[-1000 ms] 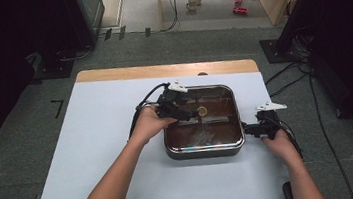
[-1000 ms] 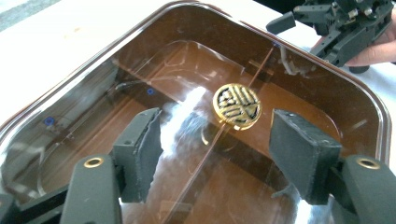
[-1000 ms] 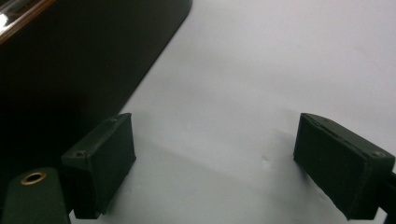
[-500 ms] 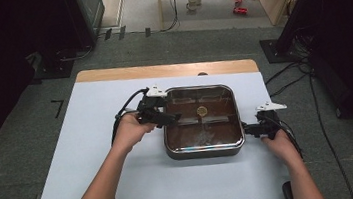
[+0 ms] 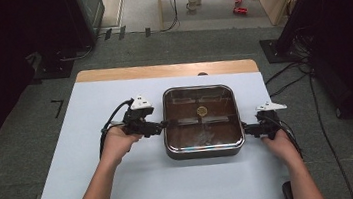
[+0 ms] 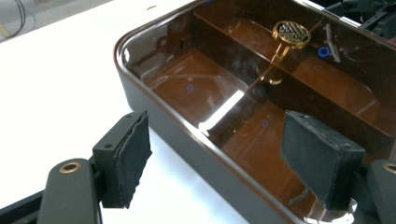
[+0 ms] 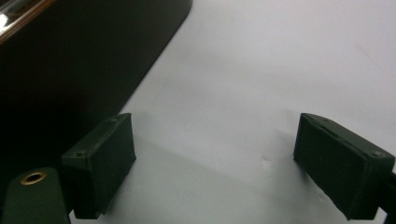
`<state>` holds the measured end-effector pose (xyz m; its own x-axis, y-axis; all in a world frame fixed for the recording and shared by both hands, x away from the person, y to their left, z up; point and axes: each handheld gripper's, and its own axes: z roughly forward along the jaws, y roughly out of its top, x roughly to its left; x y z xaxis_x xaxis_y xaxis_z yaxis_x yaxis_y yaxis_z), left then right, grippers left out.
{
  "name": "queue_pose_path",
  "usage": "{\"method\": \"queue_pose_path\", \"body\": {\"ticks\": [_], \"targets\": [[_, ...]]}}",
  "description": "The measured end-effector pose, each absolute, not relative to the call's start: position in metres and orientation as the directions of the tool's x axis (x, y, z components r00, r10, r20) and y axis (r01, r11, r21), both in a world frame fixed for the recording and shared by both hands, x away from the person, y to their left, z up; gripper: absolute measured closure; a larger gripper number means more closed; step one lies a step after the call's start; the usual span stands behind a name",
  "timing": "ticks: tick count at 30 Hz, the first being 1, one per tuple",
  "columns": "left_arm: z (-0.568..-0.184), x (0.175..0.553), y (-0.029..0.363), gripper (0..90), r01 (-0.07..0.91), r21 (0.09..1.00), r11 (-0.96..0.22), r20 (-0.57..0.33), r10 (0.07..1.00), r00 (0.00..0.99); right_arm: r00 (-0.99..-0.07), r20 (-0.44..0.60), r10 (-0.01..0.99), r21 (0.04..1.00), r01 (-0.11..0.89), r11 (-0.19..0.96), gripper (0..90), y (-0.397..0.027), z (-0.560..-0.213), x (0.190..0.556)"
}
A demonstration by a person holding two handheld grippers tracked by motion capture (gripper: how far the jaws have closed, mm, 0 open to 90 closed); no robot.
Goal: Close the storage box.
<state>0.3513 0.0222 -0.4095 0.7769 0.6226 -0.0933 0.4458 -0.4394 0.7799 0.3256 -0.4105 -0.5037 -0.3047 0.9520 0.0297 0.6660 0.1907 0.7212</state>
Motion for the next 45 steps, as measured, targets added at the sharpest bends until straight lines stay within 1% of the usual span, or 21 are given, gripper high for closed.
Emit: {"method": "queue_pose_path", "body": {"ticks": [3, 14, 22, 25, 28, 32, 35, 36, 39, 42, 45], "targets": [[-0.416, 0.347, 0.03, 24.1, 0.444, 0.779, -0.444, -0.075, 0.636, 0.768, -0.305, 0.03, 0.952, 0.721, 0.666, 0.191, 12.1, -0.411, -0.504, 0.326], [-0.438, 0.333, 0.055, 23.9, 0.473, 0.769, -0.43, -0.063, 0.685, 0.726, -0.305, 0.03, 0.952, 0.721, 0.666, 0.191, 12.1, -0.41, -0.504, 0.326], [-0.456, 0.326, 0.063, 23.3, 0.477, 0.758, -0.445, -0.042, 0.696, 0.717, -0.305, 0.029, 0.952, 0.722, 0.666, 0.191, 12.1, -0.41, -0.504, 0.326], [-0.461, 0.323, 0.065, 21.8, 0.479, 0.76, -0.439, -0.042, 0.703, 0.71, -0.305, 0.029, 0.952, 0.722, 0.665, 0.191, 12.1, -0.41, -0.504, 0.326], [-0.466, 0.322, 0.066, 21.8, 0.489, 0.75, -0.446, -0.04, 0.708, 0.706, -0.304, 0.03, 0.952, 0.722, 0.665, 0.19, 12.1, -0.41, -0.504, 0.326], [-0.481, 0.321, 0.067, 22.1, 0.537, 0.71, -0.454, -0.058, 0.723, 0.688, -0.305, 0.03, 0.952, 0.721, 0.666, 0.191, 12.1, -0.41, -0.504, 0.326], [-0.49, 0.323, 0.067, 24.1, 0.545, 0.685, -0.483, -0.06, 0.708, 0.703, -0.305, 0.029, 0.952, 0.721, 0.666, 0.191, 12.1, -0.41, -0.504, 0.326], [-0.49, 0.323, 0.068, 24.1, 0.531, 0.69, -0.491, -0.049, 0.701, 0.712, -0.305, 0.03, 0.952, 0.722, 0.666, 0.191, 12.1, -0.41, -0.504, 0.326], [-0.493, 0.32, 0.066, 21.3, 0.533, 0.701, -0.474, -0.052, 0.711, 0.701, -0.304, 0.03, 0.952, 0.722, 0.666, 0.19, 12.1, -0.41, -0.504, 0.326], [-0.499, 0.313, 0.064, 18.5, 0.479, 0.734, -0.482, 0.006, 0.709, 0.705, -0.305, 0.029, 0.952, 0.721, 0.666, 0.191, 12.1, -0.41, -0.504, 0.326], [-0.499, 0.313, 0.065, 18.6, 0.486, 0.732, -0.478, -0.003, 0.711, 0.703, -0.305, 0.03, 0.952, 0.721, 0.666, 0.19, 12.1, -0.41, -0.504, 0.326]]}}
